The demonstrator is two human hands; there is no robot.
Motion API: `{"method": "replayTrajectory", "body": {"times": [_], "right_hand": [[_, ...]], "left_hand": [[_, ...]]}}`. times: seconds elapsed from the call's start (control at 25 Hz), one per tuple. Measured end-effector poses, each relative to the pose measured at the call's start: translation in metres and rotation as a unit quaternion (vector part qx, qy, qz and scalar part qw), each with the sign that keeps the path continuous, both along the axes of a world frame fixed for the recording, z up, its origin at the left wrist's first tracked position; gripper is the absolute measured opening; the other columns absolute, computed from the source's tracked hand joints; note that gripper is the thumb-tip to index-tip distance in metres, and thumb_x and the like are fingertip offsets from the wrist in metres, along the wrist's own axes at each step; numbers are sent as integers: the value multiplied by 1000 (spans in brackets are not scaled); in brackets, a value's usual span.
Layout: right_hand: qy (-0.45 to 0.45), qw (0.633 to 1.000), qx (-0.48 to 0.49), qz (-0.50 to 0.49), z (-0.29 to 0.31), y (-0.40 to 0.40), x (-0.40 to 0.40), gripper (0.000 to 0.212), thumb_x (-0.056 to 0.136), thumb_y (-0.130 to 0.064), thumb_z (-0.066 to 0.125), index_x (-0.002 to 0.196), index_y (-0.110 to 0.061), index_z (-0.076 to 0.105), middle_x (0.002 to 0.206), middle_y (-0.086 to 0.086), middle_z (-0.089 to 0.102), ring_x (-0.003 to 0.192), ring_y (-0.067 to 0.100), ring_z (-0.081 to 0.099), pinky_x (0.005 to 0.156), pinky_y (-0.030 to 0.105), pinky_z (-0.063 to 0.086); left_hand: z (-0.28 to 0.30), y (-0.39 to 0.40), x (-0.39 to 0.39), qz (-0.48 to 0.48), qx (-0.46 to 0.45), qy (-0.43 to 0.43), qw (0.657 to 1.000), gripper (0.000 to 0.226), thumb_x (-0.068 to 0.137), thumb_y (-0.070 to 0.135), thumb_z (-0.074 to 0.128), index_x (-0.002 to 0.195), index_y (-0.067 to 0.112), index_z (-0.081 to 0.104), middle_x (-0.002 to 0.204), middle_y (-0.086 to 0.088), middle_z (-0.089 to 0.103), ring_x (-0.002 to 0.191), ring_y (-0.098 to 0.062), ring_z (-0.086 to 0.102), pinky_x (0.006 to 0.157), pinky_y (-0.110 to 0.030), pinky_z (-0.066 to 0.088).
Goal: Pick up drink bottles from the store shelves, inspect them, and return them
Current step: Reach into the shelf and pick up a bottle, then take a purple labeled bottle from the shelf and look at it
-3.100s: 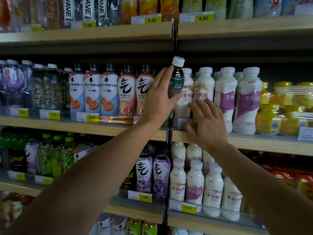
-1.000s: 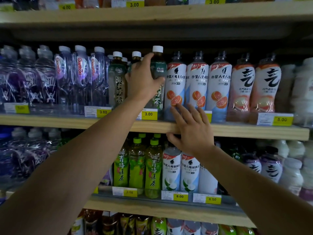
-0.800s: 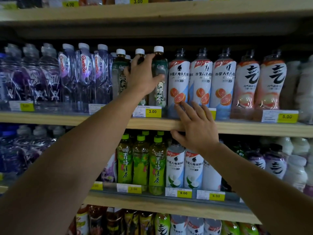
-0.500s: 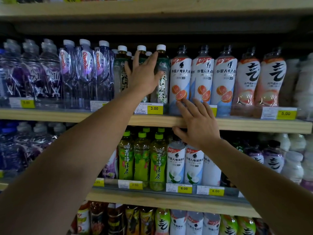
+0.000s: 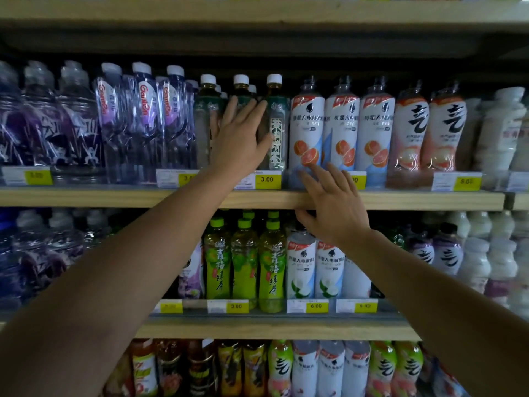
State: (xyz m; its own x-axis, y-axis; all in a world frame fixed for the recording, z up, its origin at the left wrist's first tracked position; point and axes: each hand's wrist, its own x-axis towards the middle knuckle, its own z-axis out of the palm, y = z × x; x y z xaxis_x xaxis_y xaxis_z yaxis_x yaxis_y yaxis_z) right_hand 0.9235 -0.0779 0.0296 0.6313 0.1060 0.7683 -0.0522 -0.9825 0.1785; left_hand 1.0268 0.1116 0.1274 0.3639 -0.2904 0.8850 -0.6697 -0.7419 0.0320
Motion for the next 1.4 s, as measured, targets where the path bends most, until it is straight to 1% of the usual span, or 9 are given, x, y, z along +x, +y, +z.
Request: {"method": "replayTrajectory", "body": {"times": [0.12, 0.32, 0.56, 0.68, 0.84, 0.96, 1.16, 1.28, 1.4], "right_hand": [[-16, 999, 38, 13, -9, 27, -3, 76, 83, -45, 64, 149, -17, 39, 154, 11, 39, 146, 38, 28, 120, 53, 21], [-55, 991, 89, 82, -49, 83, -10, 64, 76, -37, 65, 133, -11, 55, 136, 11, 54, 134, 37, 43, 112, 50, 36], [18, 993, 68, 97, -113, 135, 3, 63, 76, -33, 76, 130, -7, 57, 132, 13, 56, 131, 40, 46, 108, 51, 40], [49, 991, 76, 94, -125, 159, 21, 64, 79, -35, 73, 134, -9, 55, 133, 11, 56, 133, 37, 44, 112, 51, 36], [89, 990, 75, 78, -124, 193, 58, 72, 80, -40, 74, 141, -12, 49, 142, 10, 51, 142, 36, 35, 119, 52, 21], [101, 991, 70, 58, -112, 212, 87, 82, 83, -47, 70, 150, -16, 37, 151, 8, 41, 147, 35, 25, 122, 53, 10], [122, 990, 74, -3, -95, 228, 124, 98, 81, -58, 66, 156, -18, 18, 157, 7, 30, 149, 36, 16, 121, 56, 2], [76, 994, 78, -12, -106, 237, 127, 97, 76, -53, 74, 152, -15, 29, 150, 11, 40, 145, 36, 25, 121, 57, 8], [31, 991, 119, 50, -122, 241, 117, 93, 75, -43, 77, 152, -20, 29, 145, 12, 45, 137, 37, 38, 118, 54, 24]], "left_hand": [[-36, 28, -15, -70, 1, 30, 997, 60, 101, 43, 48, 155, 21, 33, 161, -1, 32, 153, -27, 11, 121, -50, 9], [-105, 90, -28, -88, -18, 30, 995, 55, 99, 40, 51, 150, 20, 43, 155, -2, 43, 149, -29, 27, 120, -59, 15], [-197, 156, -34, -77, -8, 70, 995, 61, 95, 48, 48, 145, 14, 51, 151, -8, 48, 144, -32, 37, 116, -58, 27], [-236, 182, -24, -45, -4, 97, 994, 61, 94, 48, 49, 144, 14, 53, 149, -9, 51, 141, -33, 40, 113, -59, 33], [-282, 215, 0, -8, -7, 140, 990, 60, 95, 46, 46, 144, 11, 51, 149, -12, 50, 141, -34, 41, 112, -58, 36], [-309, 230, 18, 17, 5, 162, 987, 60, 94, 45, 46, 143, 11, 51, 148, -14, 50, 139, -36, 44, 110, -58, 39], [-334, 233, 33, 35, 21, 171, 984, 60, 92, 46, 48, 142, 12, 53, 146, -12, 53, 136, -35, 47, 110, -57, 39], [-346, 231, 39, 36, 20, 169, 985, 59, 91, 44, 50, 141, 13, 55, 145, -11, 54, 137, -34, 46, 111, -59, 36], [-356, 232, 43, 33, 31, 159, 986, 58, 91, 44, 49, 140, 13, 55, 147, -12, 52, 140, -33, 42, 115, -60, 30]]}}
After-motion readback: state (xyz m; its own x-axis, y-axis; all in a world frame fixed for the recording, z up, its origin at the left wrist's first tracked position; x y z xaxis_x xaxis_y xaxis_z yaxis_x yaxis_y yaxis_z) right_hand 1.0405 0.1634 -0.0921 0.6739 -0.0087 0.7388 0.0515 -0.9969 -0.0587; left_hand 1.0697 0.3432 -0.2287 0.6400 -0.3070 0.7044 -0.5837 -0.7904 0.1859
